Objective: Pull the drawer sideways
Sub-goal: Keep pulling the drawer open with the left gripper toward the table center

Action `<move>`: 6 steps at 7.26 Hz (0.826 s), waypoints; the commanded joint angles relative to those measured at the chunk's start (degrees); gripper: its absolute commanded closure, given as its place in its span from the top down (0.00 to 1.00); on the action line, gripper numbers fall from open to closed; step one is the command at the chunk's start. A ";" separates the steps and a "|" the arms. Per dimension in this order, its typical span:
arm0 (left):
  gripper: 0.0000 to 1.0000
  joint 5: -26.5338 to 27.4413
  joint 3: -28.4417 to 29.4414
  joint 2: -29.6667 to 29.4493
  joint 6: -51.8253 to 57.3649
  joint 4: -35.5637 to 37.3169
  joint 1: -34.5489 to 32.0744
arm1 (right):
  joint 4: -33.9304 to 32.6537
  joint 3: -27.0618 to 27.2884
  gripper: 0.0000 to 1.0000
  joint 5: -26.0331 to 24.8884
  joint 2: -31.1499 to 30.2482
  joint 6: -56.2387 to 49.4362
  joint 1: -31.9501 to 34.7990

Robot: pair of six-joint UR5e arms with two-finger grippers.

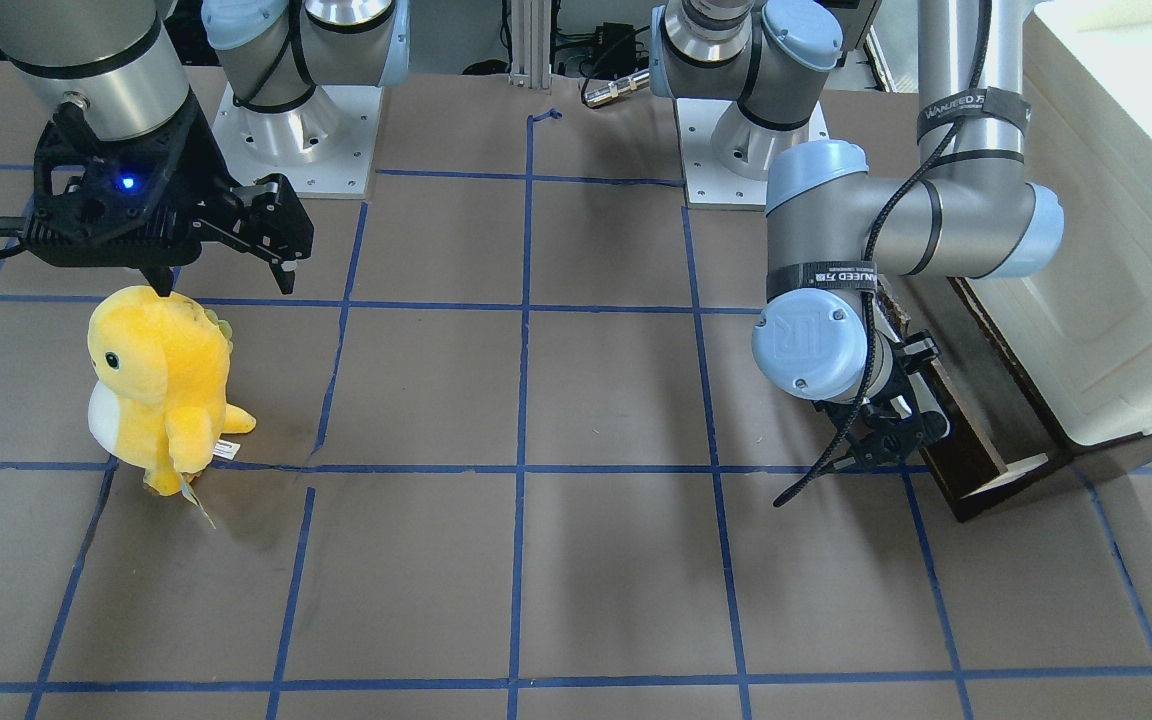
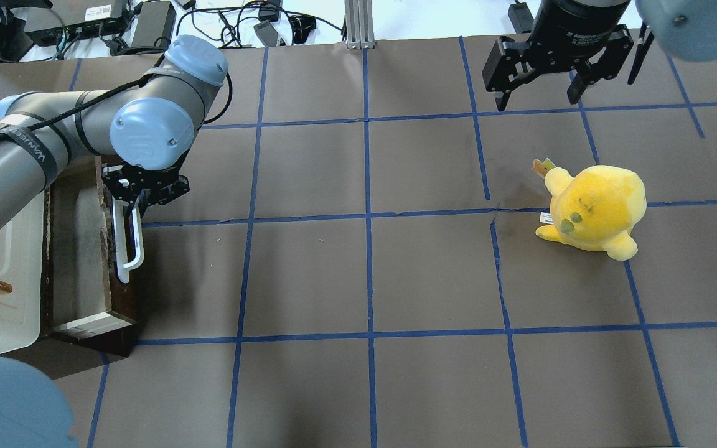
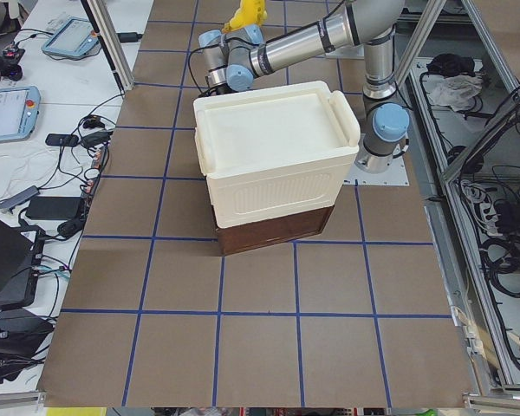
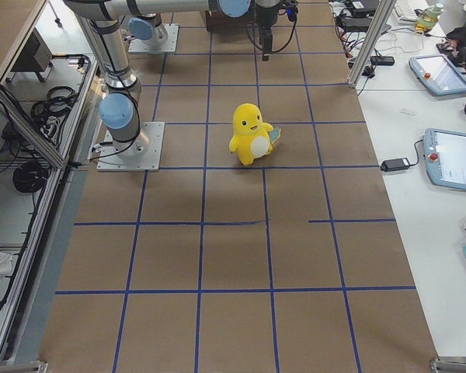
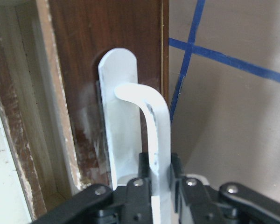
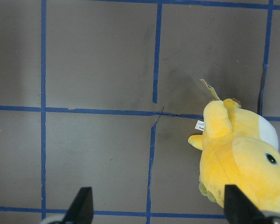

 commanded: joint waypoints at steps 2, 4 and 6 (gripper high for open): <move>0.00 -1.45 2.55 -1.38 -2.16 -2.10 -1.13 | 0.00 0.00 1.00 0.05 0.00 0.00 0.00; 0.00 -1.55 3.96 -2.17 -3.21 -3.67 -1.83 | 0.00 0.00 1.00 0.05 0.00 0.00 0.00; 0.00 -1.64 4.32 -2.26 -3.74 -4.12 -2.10 | 0.00 0.00 1.00 0.05 0.00 0.00 0.00</move>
